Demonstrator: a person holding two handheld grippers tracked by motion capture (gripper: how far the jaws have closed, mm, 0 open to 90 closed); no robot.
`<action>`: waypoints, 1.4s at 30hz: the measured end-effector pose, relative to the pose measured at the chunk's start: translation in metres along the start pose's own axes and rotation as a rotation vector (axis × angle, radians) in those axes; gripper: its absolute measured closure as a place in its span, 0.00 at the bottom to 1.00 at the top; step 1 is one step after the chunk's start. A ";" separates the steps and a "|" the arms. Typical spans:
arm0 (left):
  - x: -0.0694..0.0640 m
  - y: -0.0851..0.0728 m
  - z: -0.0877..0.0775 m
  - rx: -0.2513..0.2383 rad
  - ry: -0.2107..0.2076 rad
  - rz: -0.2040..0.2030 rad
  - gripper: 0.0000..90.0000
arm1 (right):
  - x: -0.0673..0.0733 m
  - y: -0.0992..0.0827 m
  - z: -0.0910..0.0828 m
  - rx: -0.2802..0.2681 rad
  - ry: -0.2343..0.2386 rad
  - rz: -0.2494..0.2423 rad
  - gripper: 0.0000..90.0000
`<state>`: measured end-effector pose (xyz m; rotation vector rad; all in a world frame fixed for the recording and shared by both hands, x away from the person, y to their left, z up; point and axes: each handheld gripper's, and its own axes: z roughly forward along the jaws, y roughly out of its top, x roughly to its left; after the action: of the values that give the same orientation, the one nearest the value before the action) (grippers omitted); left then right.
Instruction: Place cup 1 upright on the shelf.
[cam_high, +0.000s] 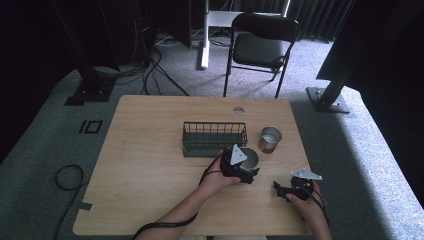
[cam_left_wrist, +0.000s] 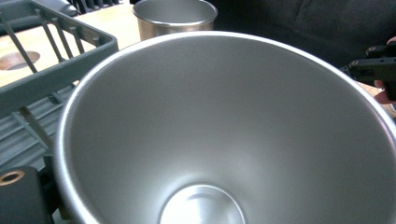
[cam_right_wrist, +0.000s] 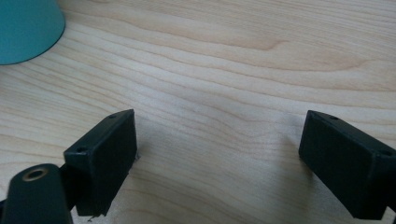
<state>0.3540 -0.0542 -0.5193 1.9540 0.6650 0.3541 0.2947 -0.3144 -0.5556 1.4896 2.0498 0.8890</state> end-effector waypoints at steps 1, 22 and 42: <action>0.000 0.000 0.000 -0.001 0.001 -0.003 0.10 | 0.000 0.000 0.000 0.000 0.000 0.000 0.12; 0.007 0.011 -0.022 -0.048 -0.024 -0.022 0.16 | 0.000 0.000 0.000 0.000 -0.001 -0.001 0.12; 0.007 0.034 -0.054 -0.072 -0.012 0.037 0.16 | 0.000 0.000 0.000 0.000 -0.001 -0.001 0.12</action>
<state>0.3425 -0.0226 -0.4652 1.9000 0.6011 0.3840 0.2947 -0.3142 -0.5556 1.4881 2.0499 0.8877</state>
